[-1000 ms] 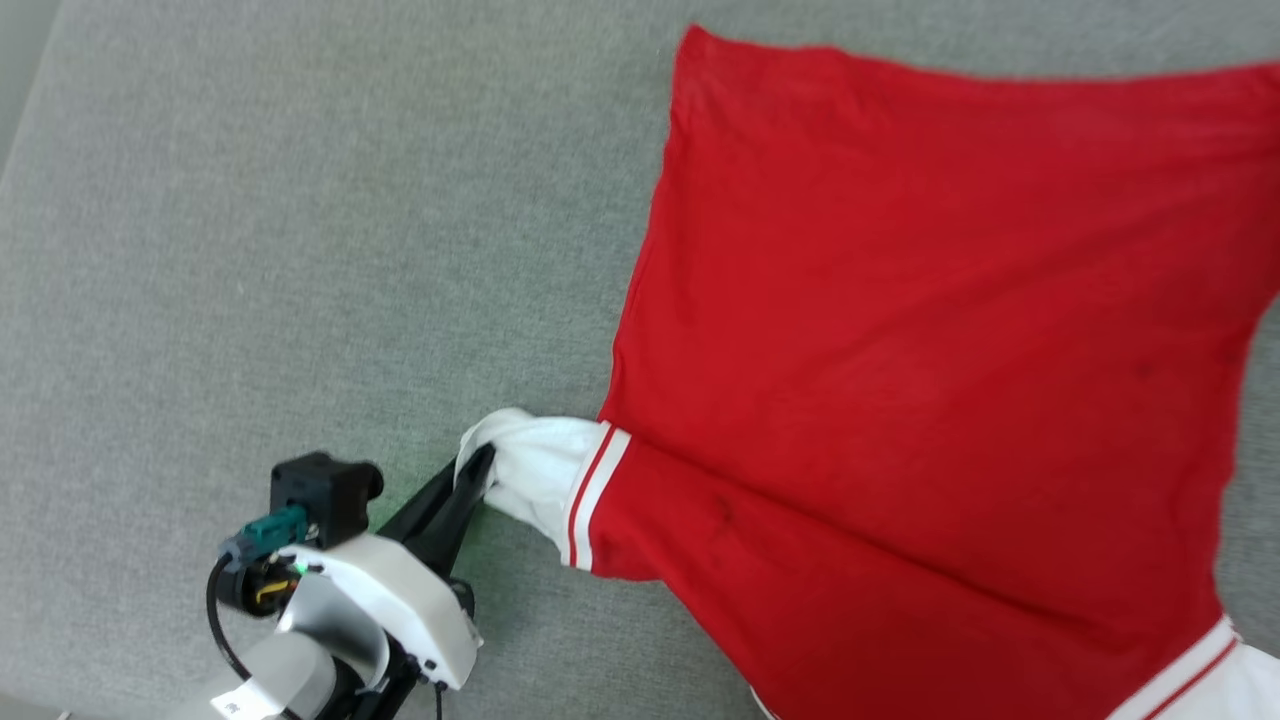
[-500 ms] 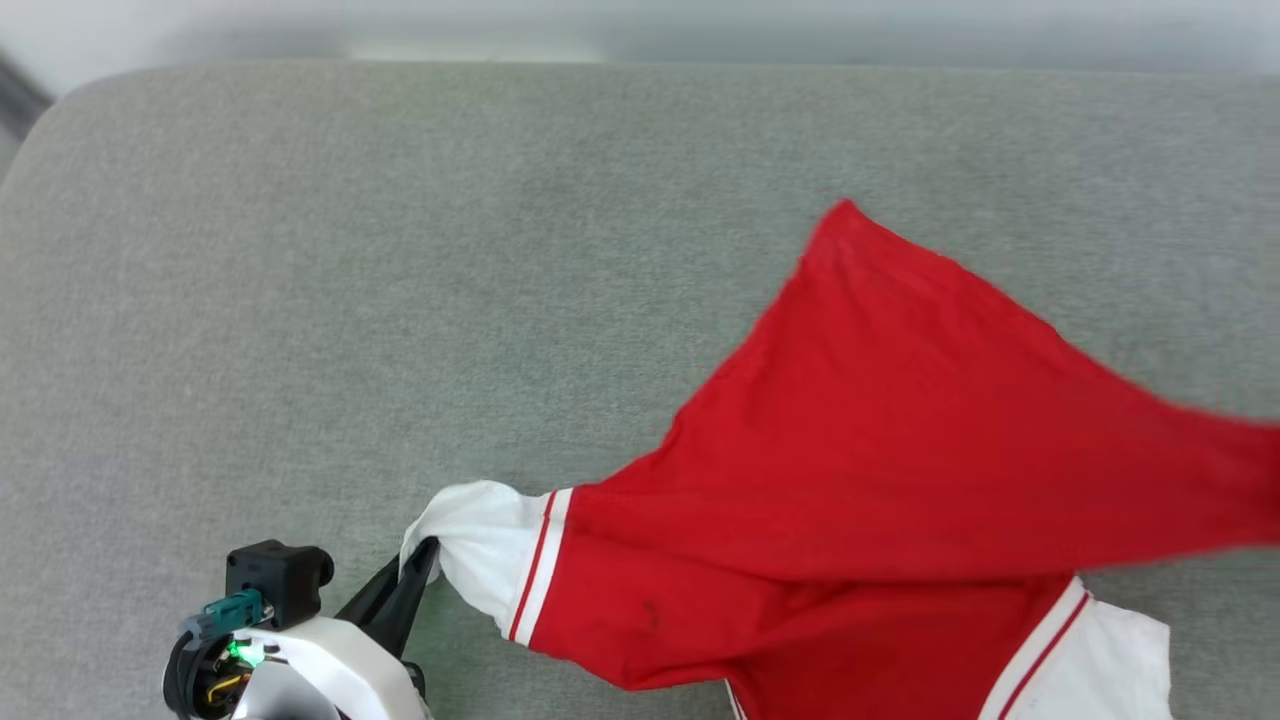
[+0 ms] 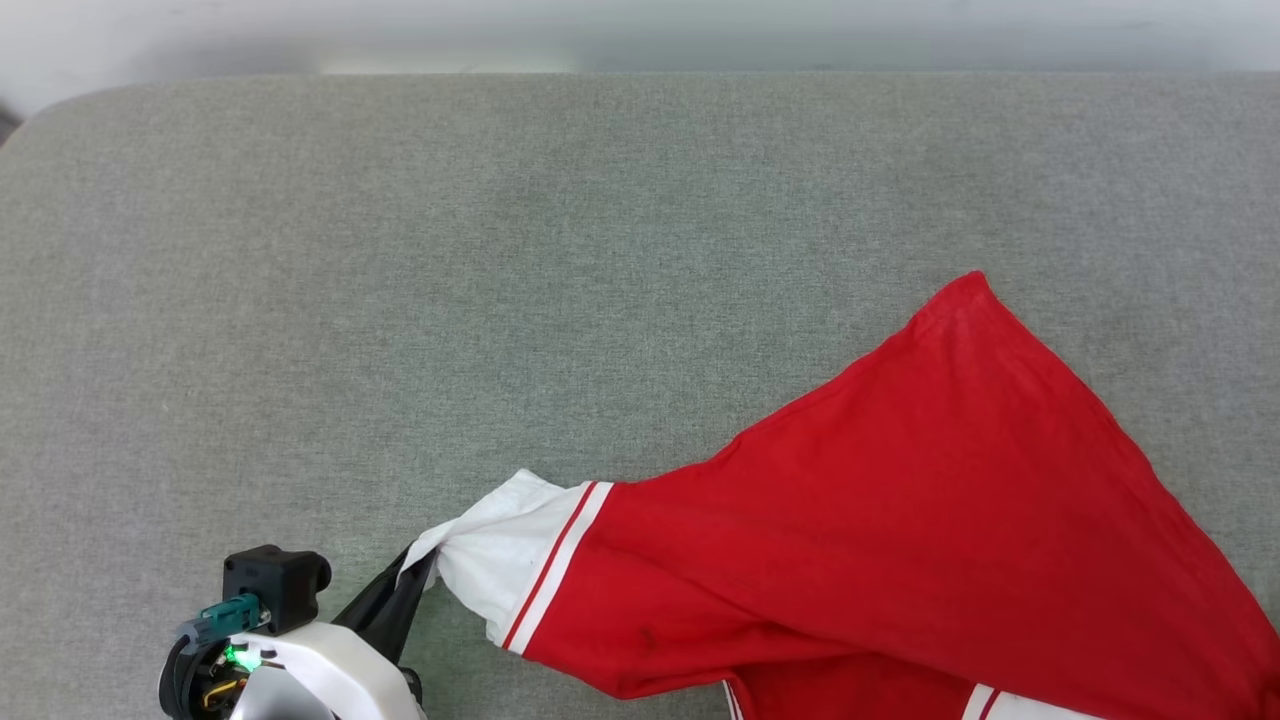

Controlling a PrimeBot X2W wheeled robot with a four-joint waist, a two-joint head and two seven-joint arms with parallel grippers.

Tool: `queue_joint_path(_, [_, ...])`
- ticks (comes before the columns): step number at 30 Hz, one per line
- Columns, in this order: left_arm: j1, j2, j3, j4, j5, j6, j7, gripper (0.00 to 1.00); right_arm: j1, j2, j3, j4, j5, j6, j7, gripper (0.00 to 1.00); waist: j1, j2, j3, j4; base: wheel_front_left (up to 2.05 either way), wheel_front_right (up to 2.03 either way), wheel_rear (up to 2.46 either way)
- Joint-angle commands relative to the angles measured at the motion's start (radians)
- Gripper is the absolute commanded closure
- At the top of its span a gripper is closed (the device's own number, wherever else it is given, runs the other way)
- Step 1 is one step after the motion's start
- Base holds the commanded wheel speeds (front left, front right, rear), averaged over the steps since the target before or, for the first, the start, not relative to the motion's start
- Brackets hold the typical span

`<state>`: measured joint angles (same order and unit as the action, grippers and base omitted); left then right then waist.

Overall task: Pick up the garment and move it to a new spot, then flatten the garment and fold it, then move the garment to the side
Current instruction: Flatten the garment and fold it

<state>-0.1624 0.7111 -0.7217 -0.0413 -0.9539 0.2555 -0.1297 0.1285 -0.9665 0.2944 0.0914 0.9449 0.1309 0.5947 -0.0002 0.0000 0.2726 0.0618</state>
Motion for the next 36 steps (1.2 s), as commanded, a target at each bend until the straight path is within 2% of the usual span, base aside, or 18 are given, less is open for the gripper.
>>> queue_joint_path(1, [-0.002, 0.0, 0.0, 0.001, 0.006, 0.004, 0.0, 1.0, 0.008, 0.028, -0.001, -0.001, -0.013, 0.0, -0.011, 0.0, 0.0002, 0.0, -0.001, 0.0, 0.0, 0.0, 0.0])
queue_joint_path(3, [-0.002, -0.002, -0.003, 0.002, 0.007, 0.004, 0.002, 1.0, -0.015, 0.027, -0.036, -0.026, -0.027, -0.001, -0.024, 0.0, 0.0002, 0.0, -0.005, -0.001, 0.0, 0.0, 0.0])
queue_joint_path(7, [-0.01, -0.003, -0.006, 0.0, 0.01, 0.004, 0.006, 1.0, -0.075, -0.014, -0.132, -0.105, -0.049, -0.001, -0.028, 0.0, 0.0002, 0.0, -0.01, 0.004, 0.0, 0.0, 0.0])
queue_joint_path(10, [-0.02, -0.003, -0.007, -0.006, 0.014, 0.004, 0.008, 1.0, -0.15, -0.045, -0.195, -0.184, -0.07, 0.0, -0.007, 0.0, 0.0002, 0.0, -0.002, 0.014, 0.0, 0.0, 0.0])
queue_joint_path(13, [-0.039, -0.008, -0.013, -0.009, 0.023, -0.002, 0.013, 1.0, -0.258, -0.078, -0.212, -0.246, -0.095, -0.001, 0.04, 0.0, 0.0002, 0.0, 0.015, 0.031, 0.0, 0.0, 0.0])
queue_joint_path(19, [-0.091, -0.031, -0.029, -0.007, 0.045, -0.017, 0.022, 1.0, -0.552, -0.065, -0.072, -0.283, -0.125, -0.001, 0.233, 0.0, 0.0002, 0.0, 0.063, 0.074, 0.0, 0.0, 0.0])
queue_joint_path(26, [-0.146, -0.065, -0.041, -0.004, 0.073, -0.03, 0.016, 1.0, -0.881, 0.084, 0.141, -0.136, -0.216, 0.0, 0.438, 0.0, 0.0002, 0.0, 0.14, 0.122, 0.0, 0.0, 0.0])
queue_joint_path(30, [-0.177, -0.086, -0.048, 0.005, 0.083, -0.037, 0.012, 1.0, -0.975, 0.152, 0.233, -0.024, -0.265, -0.001, 0.459, 0.0, 0.0002, 0.0, 0.18, 0.146, 0.0, 0.0, 0.0])
queue_joint_path(36, [-0.198, -0.101, -0.05, 0.013, 0.09, -0.04, 0.004, 1.0, -1.022, 0.214, 0.304, 0.113, -0.28, 0.0, 0.4, 0.0, 0.0002, 0.0, 0.219, 0.158, 0.0, 0.0, 0.0])
